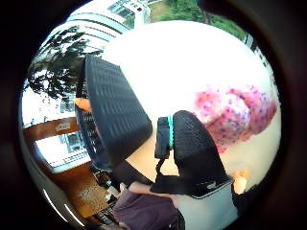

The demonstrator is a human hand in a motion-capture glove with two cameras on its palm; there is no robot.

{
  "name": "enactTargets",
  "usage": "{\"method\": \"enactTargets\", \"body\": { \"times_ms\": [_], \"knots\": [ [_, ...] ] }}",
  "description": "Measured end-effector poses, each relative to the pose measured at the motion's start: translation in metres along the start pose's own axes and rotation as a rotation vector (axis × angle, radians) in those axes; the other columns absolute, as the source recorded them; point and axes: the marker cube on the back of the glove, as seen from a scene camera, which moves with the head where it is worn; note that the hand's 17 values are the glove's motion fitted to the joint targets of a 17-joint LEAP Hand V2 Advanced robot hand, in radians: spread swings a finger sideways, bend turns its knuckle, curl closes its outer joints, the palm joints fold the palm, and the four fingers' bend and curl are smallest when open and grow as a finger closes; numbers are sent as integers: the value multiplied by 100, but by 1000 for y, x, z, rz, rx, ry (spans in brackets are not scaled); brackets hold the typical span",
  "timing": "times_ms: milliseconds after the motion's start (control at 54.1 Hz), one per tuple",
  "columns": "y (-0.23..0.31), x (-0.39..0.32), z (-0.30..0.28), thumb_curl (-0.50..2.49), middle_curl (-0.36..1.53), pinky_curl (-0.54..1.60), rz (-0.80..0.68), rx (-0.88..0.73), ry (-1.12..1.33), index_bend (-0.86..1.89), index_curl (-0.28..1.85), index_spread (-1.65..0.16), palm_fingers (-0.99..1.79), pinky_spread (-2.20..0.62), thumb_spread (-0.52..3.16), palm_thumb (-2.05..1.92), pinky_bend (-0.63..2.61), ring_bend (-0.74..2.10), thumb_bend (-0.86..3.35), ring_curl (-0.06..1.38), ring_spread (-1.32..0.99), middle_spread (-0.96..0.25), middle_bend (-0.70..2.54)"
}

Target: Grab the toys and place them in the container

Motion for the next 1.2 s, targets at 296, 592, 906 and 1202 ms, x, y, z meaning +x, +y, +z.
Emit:
{"method": "enactTargets", "body": {
  "times_ms": [296, 592, 906, 1202],
  "knots": [
    [-5, 17, 66, 32, 27, 37, -7, -183, 92, 13, 30, -27, -17, 8, 120, -5, 95, 22, -5, 25, 4, -3, 11],
    [-16, 22, 71, 43, 49, 25, -50, 127, -20, 29, 37, -28, 72, -5, 120, 32, 60, 51, 12, 31, -19, -23, 78],
    [-11, 6, 6, 62, 75, 33, -74, 194, -156, 50, 58, -29, 107, -22, 88, 51, 64, 97, 11, 54, -41, -27, 118],
    [28, -62, -148, 74, 86, 40, -191, 314, -181, 68, 80, -28, 100, -25, 70, 52, 73, 107, 5, 62, -42, -22, 130]
  ]
}}
